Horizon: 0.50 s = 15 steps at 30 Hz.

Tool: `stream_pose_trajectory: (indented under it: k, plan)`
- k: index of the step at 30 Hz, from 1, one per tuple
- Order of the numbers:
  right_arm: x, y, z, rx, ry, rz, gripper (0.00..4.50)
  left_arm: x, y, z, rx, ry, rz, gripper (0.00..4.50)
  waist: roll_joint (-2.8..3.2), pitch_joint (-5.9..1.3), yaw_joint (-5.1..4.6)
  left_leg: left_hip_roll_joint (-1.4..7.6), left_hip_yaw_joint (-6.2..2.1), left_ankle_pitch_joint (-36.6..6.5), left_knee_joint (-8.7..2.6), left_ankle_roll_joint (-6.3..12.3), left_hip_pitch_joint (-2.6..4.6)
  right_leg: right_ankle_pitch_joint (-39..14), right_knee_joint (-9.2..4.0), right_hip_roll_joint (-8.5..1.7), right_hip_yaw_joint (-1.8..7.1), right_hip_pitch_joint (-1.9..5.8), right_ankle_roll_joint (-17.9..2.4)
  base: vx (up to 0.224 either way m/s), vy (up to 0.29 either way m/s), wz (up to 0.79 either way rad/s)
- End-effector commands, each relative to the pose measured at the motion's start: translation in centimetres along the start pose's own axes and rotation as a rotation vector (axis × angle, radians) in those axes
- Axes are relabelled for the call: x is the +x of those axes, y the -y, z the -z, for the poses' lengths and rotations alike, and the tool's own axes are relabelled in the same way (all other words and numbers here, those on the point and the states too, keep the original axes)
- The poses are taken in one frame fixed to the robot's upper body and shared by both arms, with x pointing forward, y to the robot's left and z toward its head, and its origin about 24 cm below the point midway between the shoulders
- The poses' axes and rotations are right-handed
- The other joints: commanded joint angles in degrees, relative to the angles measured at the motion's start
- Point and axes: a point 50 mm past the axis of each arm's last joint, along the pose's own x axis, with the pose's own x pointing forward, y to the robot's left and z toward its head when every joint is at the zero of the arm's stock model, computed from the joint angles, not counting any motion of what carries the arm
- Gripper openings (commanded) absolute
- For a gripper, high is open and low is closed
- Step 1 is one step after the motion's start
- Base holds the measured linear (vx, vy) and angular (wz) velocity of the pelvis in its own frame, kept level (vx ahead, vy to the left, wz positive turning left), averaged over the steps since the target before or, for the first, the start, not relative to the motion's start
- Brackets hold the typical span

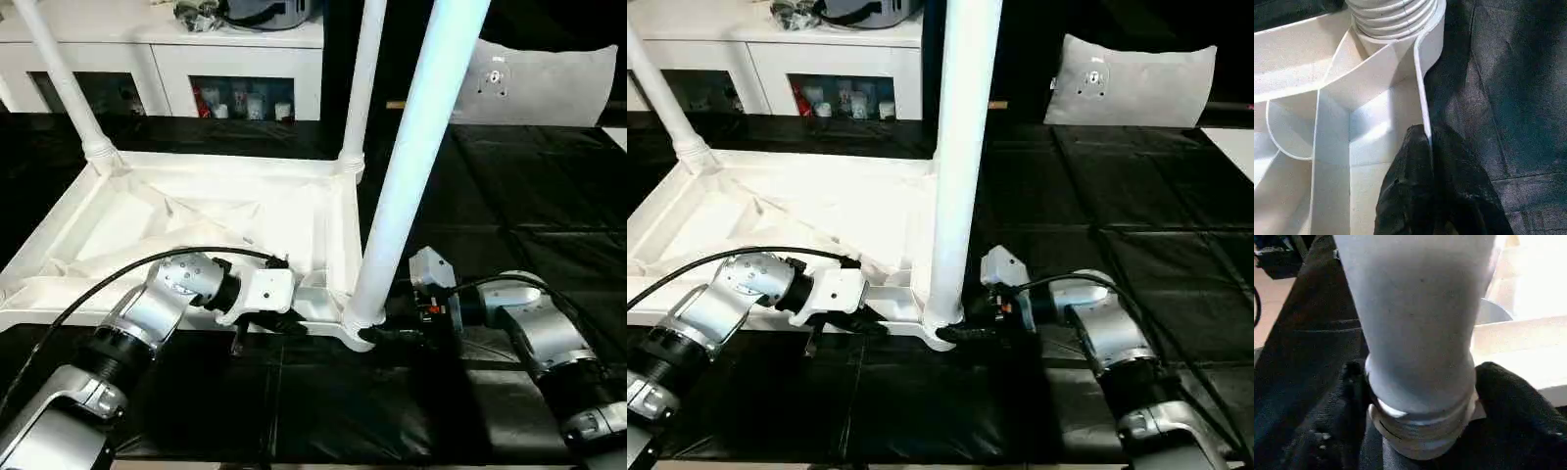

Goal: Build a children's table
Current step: Rotate leg to tighten

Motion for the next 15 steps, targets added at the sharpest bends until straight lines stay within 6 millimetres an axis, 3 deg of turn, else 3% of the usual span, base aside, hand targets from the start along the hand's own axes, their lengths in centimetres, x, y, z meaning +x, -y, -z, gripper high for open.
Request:
stream_pose_trajectory:
  k: [1, 7, 12, 15]
  plan:
    - [-0.2, 0.4, -0.7, -0.029, 0.004, 0.005, 3.20, 1.5, 1.1, 0.1, 0.048, -0.051, 0.142, 0.00, -0.20, -3.11, -0.38, 3.73, -1.21, -15.2, -4.06, 1.34, 1.31, -11.5, -4.31, -4.75, 2.56, 1.71, -14.0, 0.000, 0.000, 0.00]
    - [-0.1, 0.0, -0.5, -0.005, 0.026, -0.018, 2.81, 1.6, 1.1, 0.3, 0.023, -0.038, 0.142, 0.00, -0.40, -3.20, -0.33, 3.72, -1.15, -14.1, -4.00, 1.72, 1.24, -10.2, -4.17, -4.76, 2.55, 1.79, -14.1, 0.000, 0.000, 0.00]
    - [1.1, -1.1, 0.1, 0.088, 0.102, 0.043, 2.70, 2.1, -0.2, 0.3, -0.251, 0.059, -0.086, 0.00, -0.35, -2.99, 0.04, 3.85, -1.07, -14.3, -4.14, 1.63, 1.44, -11.4, -4.34, -4.83, 2.65, 1.59, -14.1, 0.000, 0.000, 0.00]
    - [2.1, -0.4, 0.6, 0.140, 0.083, 0.180, 2.70, 2.5, -0.6, 0.0, -0.317, 0.086, -0.175, 0.00, -0.55, -2.46, -0.58, 3.49, -1.34, -18.3, -4.46, 0.18, 1.52, -21.0, -5.22, -5.04, 2.62, 1.42, -12.0, 0.000, 0.000, 0.00]
